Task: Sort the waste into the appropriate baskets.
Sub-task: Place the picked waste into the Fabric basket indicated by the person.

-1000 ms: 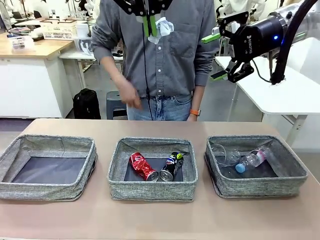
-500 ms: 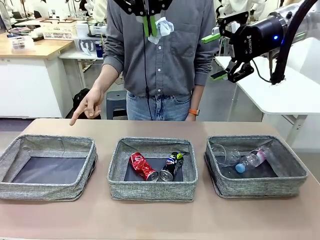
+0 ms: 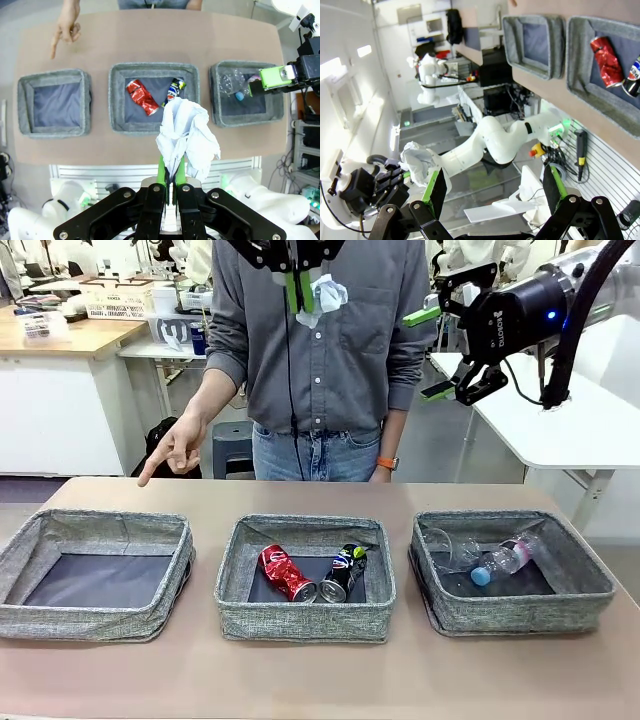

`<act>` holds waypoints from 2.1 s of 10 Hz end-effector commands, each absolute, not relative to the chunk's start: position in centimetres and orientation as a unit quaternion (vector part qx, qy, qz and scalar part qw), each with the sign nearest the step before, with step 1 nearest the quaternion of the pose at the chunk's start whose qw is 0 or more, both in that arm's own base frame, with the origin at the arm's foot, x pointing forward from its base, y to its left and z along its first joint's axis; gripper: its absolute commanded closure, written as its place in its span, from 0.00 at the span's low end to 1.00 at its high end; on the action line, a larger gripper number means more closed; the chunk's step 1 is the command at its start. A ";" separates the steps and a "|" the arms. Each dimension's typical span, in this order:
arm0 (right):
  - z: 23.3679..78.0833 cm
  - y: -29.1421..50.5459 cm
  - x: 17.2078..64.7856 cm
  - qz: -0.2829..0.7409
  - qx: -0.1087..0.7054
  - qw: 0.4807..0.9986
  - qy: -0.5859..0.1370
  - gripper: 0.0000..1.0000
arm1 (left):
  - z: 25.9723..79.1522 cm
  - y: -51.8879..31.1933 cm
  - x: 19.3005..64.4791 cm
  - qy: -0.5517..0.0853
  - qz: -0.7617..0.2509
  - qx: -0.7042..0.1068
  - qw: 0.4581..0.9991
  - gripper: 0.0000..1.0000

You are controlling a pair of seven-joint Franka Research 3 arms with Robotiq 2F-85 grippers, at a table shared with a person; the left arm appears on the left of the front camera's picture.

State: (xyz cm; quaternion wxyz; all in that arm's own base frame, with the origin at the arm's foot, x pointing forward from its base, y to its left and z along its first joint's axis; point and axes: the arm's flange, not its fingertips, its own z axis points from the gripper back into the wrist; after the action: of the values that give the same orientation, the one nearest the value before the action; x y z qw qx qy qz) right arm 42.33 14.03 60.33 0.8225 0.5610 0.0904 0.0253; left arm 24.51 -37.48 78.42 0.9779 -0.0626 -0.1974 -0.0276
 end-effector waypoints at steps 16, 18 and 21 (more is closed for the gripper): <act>60.6 13.9 42.4 0.035 0.567 0.818 0.087 0.00 | 47.4 -7.0 36.0 -0.099 0.233 -0.019 0.967 0.95; 60.6 13.9 42.4 0.035 0.567 0.818 0.087 0.00 | 47.4 -7.1 36.1 -0.093 0.225 -0.017 0.970 0.95; 60.6 13.9 42.4 0.035 0.567 0.818 0.087 0.00 | 47.3 -7.3 36.1 -0.087 0.220 -0.011 0.971 0.36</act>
State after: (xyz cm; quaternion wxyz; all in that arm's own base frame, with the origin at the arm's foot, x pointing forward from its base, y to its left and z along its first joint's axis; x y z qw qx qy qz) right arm 42.38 14.02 60.31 0.8224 0.5609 0.0912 0.0255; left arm 36.09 -7.30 47.07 0.9706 -0.0117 -0.0923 0.2221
